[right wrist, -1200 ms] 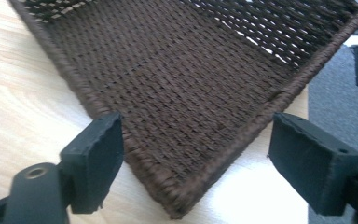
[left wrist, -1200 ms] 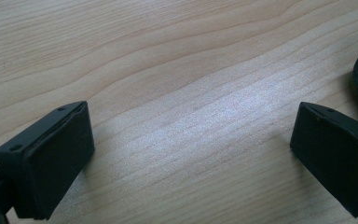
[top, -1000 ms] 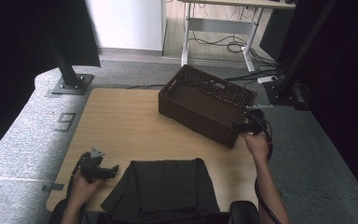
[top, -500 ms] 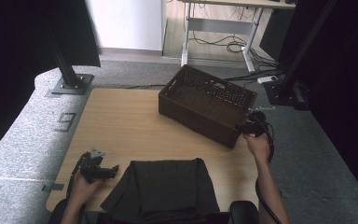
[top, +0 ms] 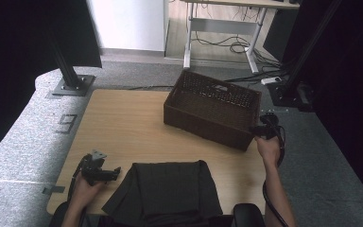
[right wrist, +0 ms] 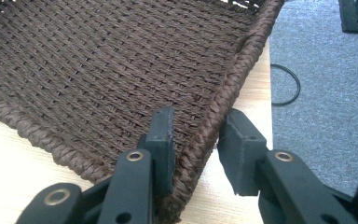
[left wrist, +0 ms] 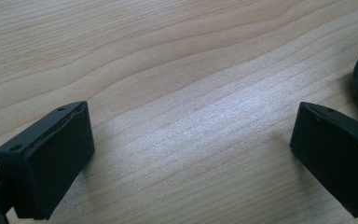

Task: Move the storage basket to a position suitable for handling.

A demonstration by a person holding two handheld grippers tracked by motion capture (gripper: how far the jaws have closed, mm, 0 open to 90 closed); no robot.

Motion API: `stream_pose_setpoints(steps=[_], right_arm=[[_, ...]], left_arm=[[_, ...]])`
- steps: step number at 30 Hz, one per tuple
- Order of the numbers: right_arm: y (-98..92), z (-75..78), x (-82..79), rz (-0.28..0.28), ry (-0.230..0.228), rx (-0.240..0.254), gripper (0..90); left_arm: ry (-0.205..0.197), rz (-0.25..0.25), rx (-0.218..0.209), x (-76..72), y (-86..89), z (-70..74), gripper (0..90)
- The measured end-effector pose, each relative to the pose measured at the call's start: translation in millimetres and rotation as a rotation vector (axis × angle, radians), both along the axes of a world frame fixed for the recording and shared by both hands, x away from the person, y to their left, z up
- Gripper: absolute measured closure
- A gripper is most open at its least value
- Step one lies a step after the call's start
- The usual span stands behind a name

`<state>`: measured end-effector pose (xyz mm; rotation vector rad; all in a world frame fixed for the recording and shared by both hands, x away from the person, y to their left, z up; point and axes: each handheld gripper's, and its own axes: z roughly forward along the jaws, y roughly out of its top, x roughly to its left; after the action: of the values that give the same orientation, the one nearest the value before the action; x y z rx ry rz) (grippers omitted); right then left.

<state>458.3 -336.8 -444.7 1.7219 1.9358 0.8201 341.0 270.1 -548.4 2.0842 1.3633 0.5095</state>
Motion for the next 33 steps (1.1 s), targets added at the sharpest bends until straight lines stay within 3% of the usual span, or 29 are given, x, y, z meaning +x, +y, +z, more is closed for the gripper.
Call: stream_pose_setpoints(steps=[7, 17, 33], right_arm=[[6.8, 0.2, -4.3, 0.023, -0.004, -0.039, 66.6], [16.3, -1.2, -6.9, 0.059, -0.016, -0.019, 66.2], [58.3, -1.9, -9.5, 0.193, -0.024, -0.013, 66.3]], left_arm=[[0.0, 0.004, 0.0, 0.7, -1.0, 0.0, 0.0], [0.0, 0.004, 0.0, 0.8, -1.0, 0.0, 0.0], [0.0, 0.005, 0.0, 0.8, -1.1, 0.0, 0.0]])
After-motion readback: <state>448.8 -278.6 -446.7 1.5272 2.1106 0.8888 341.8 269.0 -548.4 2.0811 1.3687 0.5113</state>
